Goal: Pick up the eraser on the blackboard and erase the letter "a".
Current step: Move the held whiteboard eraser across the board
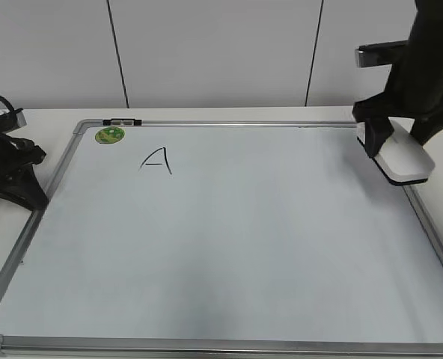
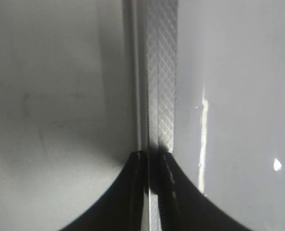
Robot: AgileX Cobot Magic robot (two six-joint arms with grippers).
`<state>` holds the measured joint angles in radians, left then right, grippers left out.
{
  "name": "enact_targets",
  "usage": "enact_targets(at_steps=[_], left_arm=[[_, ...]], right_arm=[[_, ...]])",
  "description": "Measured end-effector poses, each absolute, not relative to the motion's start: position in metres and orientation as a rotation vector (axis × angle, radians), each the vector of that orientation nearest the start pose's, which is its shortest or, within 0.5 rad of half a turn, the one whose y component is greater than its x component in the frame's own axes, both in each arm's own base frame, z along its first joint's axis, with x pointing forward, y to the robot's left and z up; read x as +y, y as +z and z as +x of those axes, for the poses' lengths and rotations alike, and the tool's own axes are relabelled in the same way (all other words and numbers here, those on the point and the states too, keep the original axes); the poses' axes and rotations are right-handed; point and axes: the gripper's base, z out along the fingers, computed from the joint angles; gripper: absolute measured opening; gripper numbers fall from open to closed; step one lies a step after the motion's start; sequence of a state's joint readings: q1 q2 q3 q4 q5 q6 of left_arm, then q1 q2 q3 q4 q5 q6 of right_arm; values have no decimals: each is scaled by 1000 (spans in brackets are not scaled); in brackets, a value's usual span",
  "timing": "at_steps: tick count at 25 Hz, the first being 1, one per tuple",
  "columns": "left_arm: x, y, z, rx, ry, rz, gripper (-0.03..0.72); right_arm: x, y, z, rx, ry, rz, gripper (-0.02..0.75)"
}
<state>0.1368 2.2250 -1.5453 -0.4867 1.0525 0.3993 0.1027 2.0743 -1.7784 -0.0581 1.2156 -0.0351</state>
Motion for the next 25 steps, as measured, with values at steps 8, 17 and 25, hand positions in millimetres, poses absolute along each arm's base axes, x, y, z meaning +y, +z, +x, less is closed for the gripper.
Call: enact_targets(at_steps=[8, 17, 25], left_arm=[[21, 119, 422, 3035, -642, 3, 44], [21, 119, 422, 3037, -644, 4, 44], [21, 119, 422, 3037, -644, 4, 45]], right_arm=[[7, 206, 414, 3024, 15, -61, 527], [7, 187, 411, 2995, 44, -36, 527], [8, 160, 416, 3042, 59, -18, 527]])
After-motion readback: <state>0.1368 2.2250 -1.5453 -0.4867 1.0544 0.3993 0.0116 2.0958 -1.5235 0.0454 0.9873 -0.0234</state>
